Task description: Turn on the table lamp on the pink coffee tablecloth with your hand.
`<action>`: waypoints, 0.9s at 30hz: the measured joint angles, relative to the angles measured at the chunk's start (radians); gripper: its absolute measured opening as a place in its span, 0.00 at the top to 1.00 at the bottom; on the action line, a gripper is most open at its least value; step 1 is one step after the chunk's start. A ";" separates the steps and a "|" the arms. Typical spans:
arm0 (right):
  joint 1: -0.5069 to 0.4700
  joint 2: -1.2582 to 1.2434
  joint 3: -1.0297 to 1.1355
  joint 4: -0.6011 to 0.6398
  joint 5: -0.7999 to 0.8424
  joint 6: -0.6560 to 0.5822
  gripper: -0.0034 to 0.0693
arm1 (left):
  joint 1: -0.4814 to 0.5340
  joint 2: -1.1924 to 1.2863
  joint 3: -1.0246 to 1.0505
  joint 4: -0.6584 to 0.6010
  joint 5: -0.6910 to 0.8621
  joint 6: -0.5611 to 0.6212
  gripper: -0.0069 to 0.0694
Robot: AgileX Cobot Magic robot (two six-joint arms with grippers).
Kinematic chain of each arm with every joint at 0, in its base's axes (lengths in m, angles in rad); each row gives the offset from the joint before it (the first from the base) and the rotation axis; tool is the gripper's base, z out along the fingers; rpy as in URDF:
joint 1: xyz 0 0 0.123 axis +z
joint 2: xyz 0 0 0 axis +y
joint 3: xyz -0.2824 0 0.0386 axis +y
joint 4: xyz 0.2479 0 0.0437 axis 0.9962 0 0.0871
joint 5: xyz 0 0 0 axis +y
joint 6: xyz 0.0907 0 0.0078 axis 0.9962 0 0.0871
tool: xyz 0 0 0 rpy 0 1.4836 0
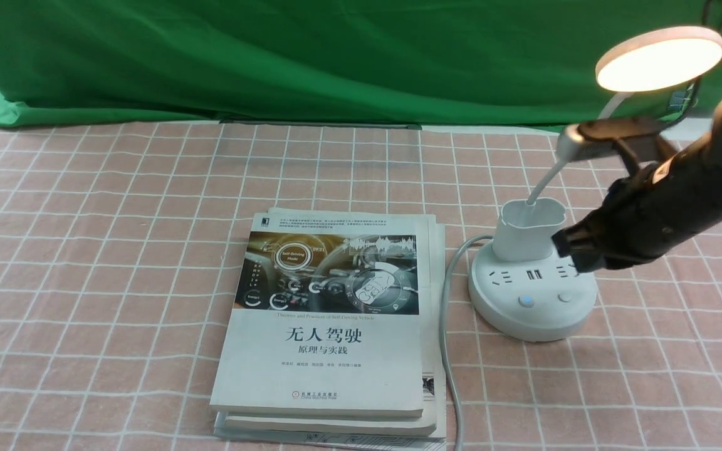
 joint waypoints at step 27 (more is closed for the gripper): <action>0.001 -0.885 0.494 0.000 0.032 0.193 0.87 | 0.000 0.000 0.000 0.000 0.000 -0.003 0.88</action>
